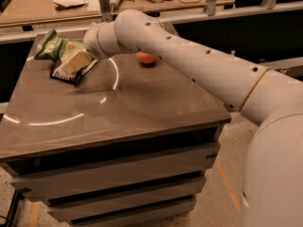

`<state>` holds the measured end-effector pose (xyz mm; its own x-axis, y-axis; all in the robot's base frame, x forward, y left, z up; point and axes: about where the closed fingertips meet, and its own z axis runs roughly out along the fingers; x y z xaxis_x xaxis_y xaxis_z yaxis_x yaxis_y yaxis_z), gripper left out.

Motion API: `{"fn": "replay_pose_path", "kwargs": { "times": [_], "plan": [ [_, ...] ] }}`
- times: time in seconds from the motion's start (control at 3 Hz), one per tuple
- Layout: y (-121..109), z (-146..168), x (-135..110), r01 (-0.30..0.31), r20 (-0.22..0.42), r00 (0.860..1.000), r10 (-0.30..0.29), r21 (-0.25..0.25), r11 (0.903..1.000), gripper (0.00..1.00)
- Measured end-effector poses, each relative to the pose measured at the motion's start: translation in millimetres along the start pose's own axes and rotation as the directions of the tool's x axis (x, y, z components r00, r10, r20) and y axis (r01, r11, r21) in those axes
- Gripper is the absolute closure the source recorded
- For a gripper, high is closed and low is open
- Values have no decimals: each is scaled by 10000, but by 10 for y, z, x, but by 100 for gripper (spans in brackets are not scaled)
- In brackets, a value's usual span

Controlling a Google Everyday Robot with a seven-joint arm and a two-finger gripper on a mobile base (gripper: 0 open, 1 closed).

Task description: Move rxbar chocolate near green jalapeno chip bag

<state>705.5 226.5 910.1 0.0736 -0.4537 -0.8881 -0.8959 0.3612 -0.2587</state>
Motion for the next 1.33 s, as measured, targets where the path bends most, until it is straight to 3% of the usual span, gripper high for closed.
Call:
{"fn": "replay_pose_path", "kwargs": {
  "times": [0.33, 0.67, 1.0, 1.33],
  "plan": [
    [-51, -202, 233, -164, -746, 9971, 154, -121, 9998, 0],
    [-62, -426, 477, -386, -833, 9959, 339, -556, 9977, 0],
    [-7, -697, 690, 69, -382, 9992, -110, -1056, 9944, 0],
    [0, -683, 685, 35, -392, 9992, -77, -1065, 9943, 0]
  ]
}}
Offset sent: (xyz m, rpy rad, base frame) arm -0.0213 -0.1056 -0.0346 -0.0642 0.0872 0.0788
